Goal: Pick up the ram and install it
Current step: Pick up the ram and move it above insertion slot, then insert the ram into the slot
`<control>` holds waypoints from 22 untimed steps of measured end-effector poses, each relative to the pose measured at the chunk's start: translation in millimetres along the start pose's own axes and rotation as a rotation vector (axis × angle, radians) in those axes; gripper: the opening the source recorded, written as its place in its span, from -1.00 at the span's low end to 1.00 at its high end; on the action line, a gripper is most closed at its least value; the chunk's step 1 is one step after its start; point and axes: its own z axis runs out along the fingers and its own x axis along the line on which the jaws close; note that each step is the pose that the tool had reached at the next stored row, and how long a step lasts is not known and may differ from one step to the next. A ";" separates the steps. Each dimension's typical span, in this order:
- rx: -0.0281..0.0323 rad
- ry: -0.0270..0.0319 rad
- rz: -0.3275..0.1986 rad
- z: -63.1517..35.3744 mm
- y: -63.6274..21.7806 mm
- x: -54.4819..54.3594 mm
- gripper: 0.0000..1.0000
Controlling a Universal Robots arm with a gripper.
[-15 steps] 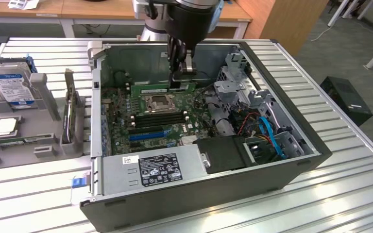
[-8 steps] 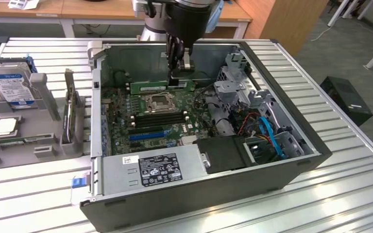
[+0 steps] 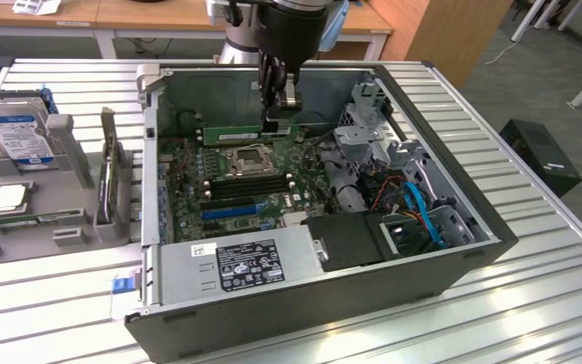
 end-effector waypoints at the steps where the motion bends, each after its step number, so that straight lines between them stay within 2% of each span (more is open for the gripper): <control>1: 0.0000 0.0000 0.000 0.0 0.0 -0.1 -0.76; 22: 0.0001 -0.0002 0.000 0.7 0.0 -3.5 -0.76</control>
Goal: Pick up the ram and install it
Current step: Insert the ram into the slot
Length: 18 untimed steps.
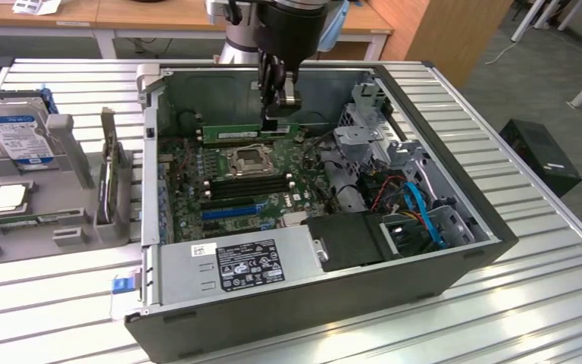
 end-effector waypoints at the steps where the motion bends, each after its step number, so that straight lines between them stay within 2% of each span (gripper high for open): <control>1: 0.0000 0.0000 0.000 0.8 0.0 0.0 -0.76; 18: 0.0037 0.0001 0.000 30.7 -1.6 0.8 -0.76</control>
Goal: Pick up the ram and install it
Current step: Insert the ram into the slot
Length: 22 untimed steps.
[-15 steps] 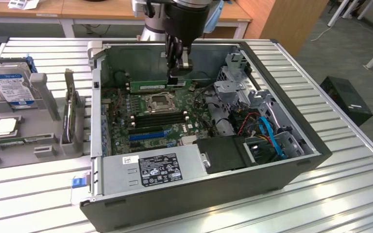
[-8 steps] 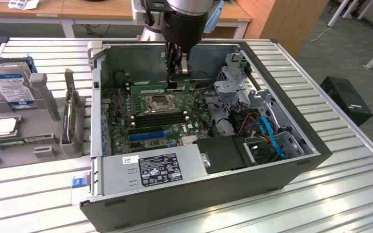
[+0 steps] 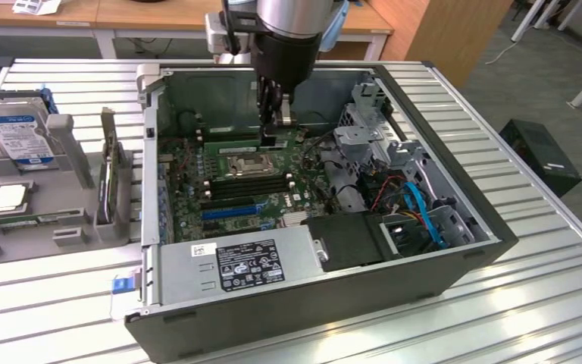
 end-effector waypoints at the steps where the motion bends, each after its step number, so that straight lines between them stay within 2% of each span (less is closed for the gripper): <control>1: 0.0001 0.0000 0.000 1.8 -0.1 0.0 -0.76; 12: 0.0008 -0.0001 0.000 21.1 -1.0 0.5 -0.76; 22: 0.0009 -0.0001 0.000 22.1 -0.9 -0.3 -0.76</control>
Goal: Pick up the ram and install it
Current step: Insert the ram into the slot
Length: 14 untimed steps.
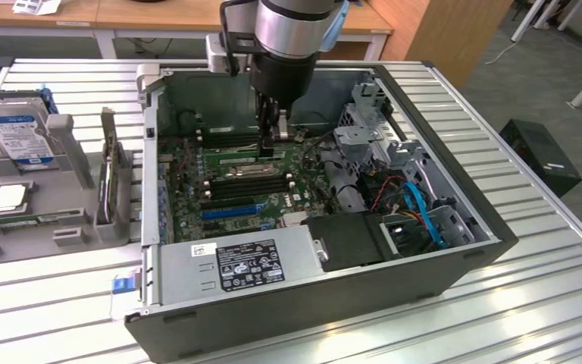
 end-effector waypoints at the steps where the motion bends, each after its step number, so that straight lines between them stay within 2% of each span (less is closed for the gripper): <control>1: 0.0000 0.0000 0.000 0.4 0.0 -0.7 -0.76; 8: 0.0000 0.0001 0.000 3.2 0.0 -8.0 -0.76; 14: -0.0001 0.0002 0.000 3.5 0.0 -8.7 -0.76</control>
